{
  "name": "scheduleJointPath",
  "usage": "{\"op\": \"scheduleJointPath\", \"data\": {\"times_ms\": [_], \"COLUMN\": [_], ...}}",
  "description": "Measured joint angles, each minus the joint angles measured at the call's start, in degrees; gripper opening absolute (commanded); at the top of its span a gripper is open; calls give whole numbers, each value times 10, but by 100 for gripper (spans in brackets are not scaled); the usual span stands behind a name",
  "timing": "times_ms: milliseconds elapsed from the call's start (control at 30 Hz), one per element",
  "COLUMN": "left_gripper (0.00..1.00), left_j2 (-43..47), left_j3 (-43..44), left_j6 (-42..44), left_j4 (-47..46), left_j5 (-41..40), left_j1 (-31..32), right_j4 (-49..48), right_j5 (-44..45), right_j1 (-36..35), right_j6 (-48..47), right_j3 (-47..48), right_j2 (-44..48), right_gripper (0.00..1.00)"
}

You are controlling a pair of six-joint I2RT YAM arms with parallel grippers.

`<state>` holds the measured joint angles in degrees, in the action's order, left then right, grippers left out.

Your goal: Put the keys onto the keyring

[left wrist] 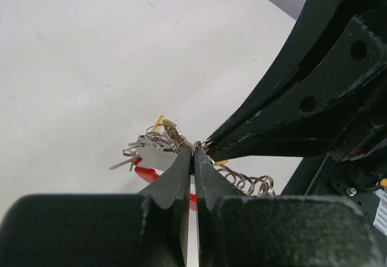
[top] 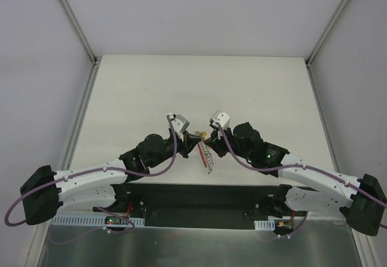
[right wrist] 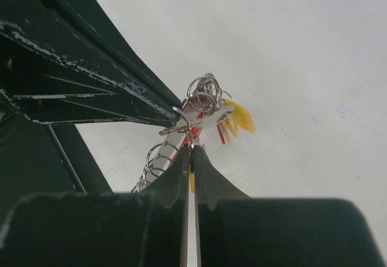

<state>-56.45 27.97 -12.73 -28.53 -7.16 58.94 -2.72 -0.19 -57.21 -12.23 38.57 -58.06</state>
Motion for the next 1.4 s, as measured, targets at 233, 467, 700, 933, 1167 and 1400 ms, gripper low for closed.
{"op": "scheduleJointPath", "data": {"times_ms": [233, 467, 700, 933, 1167, 1400], "left_gripper": [0, 0, 0, 0, 0, 0], "left_j2": [-11, -55, -68, -56, -28, -8], "left_j3": [-36, -35, -35, -36, -38, -41], "left_j6": [-45, -75, -77, -71, -59, -41], "left_j4": [-102, -179, -198, -169, -142, -113], "left_j5": [-2, 18, 25, 21, 21, 20], "left_j1": [0, 0, 0, 0, 0, 0], "right_j4": [-32, -43, -43, 11, 39, 56], "right_j5": [-43, -57, -67, -58, -76, -87], "right_j1": [24, 28, 48, 66, 65, 63], "right_j6": [11, 16, 16, -16, -31, -47], "right_j3": [-19, -26, -38, -10, 10, 25], "right_j2": [17, 16, 34, 56, 50, 32], "right_gripper": [1, 1, 1, 1, 1, 1]}}
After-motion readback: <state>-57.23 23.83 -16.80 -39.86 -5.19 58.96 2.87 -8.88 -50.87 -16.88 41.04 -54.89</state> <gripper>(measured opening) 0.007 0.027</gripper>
